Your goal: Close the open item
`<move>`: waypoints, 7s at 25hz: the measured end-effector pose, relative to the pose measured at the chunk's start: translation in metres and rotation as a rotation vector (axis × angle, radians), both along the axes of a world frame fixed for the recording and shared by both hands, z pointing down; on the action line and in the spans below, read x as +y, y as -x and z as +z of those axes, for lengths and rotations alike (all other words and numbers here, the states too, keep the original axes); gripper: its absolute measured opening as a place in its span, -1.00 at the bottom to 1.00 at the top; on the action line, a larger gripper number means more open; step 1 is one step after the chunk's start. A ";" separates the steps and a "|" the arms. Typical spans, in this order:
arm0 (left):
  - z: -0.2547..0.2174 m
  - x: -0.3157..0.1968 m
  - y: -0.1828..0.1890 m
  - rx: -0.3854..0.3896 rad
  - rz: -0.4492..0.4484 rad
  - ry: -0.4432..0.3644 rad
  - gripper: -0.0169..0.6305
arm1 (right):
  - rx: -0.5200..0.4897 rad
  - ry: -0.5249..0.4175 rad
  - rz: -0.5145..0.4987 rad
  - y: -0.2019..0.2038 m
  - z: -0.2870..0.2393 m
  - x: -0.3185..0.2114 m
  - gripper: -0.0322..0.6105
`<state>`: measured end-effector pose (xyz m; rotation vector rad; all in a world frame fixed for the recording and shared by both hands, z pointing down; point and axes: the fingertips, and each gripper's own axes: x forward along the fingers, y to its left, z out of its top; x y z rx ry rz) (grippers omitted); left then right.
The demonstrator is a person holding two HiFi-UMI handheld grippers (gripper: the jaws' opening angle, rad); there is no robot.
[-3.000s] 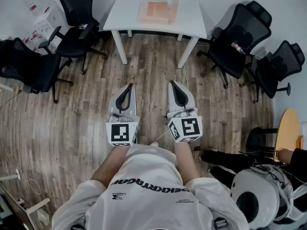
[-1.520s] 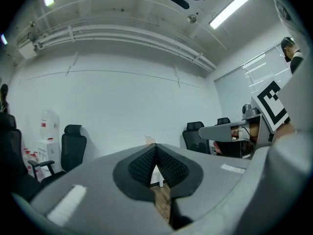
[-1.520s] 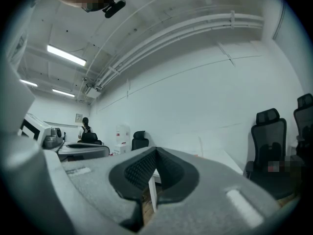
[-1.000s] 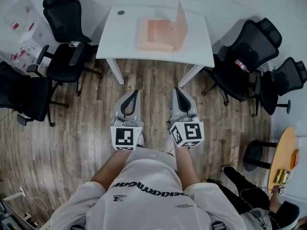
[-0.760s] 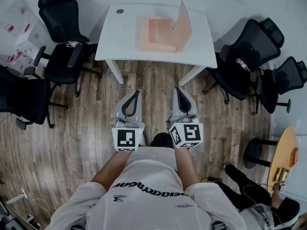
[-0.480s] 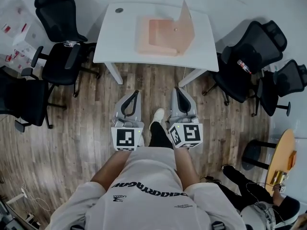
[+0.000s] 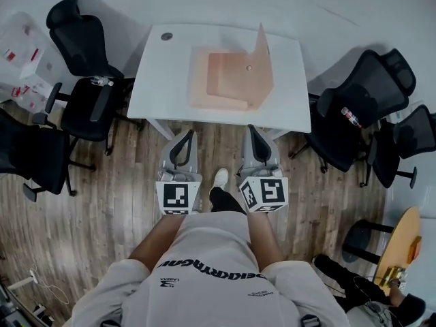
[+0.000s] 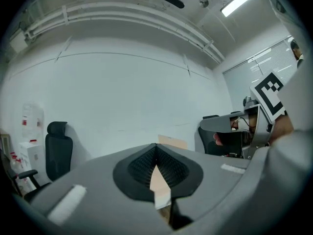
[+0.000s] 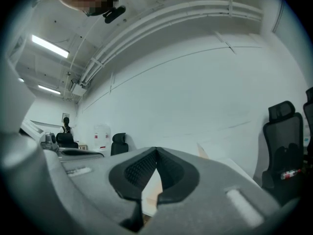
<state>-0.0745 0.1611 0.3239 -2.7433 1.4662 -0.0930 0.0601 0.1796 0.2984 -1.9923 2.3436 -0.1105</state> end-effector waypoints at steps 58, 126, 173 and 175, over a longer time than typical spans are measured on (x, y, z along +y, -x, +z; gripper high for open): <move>0.040 -0.249 -0.068 -0.053 0.005 0.115 -0.94 | -0.062 0.341 0.111 -0.178 0.058 -0.242 -0.90; 0.178 -0.310 -0.041 -0.110 -0.036 0.510 -0.94 | -0.092 0.764 -0.209 -0.137 0.204 -0.295 -0.90; 0.284 -0.318 -0.023 -0.121 0.010 0.784 -0.94 | -0.066 0.884 -0.314 -0.068 0.251 -0.310 -0.90; 0.287 -0.318 -0.023 -0.119 0.012 0.790 -0.94 | -0.065 0.887 -0.317 -0.065 0.254 -0.310 -0.90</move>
